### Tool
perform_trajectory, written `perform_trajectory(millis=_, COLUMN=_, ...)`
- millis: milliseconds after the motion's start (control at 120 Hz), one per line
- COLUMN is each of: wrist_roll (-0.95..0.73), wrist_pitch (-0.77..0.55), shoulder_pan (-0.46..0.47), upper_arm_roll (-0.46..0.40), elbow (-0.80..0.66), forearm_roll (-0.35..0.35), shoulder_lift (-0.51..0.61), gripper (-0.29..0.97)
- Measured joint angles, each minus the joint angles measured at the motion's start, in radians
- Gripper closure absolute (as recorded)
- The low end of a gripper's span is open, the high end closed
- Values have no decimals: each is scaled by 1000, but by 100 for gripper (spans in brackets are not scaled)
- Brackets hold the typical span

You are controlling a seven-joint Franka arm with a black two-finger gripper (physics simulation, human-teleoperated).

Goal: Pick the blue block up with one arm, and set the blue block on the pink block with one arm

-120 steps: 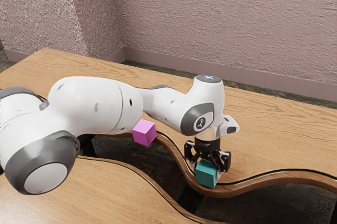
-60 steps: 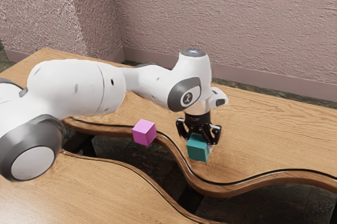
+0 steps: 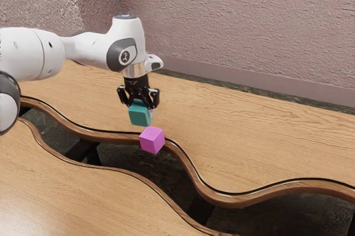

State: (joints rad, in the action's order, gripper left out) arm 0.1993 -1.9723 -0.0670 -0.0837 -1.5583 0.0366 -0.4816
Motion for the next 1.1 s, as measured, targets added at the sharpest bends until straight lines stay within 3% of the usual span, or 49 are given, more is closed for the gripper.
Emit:
perform_trajectory(millis=400, wrist_roll=-139, wrist_pitch=25, shoulder_pan=-17, upper_arm_roll=-67, elbow=10, forearm_roll=16, shoulder_lift=-39, gripper=29)
perform_trajectory(millis=883, wrist_roll=-216, wrist_pitch=33, shoulder_pan=-22, upper_arm_roll=-67, elbow=28, forearm_roll=16, shoulder_lift=-48, gripper=29)
perform_trajectory(millis=1100, wrist_roll=-238, wrist_pitch=34, shoulder_pan=-23, upper_arm_roll=-68, elbow=31, forearm_roll=9, shoulder_lift=-55, gripper=13)
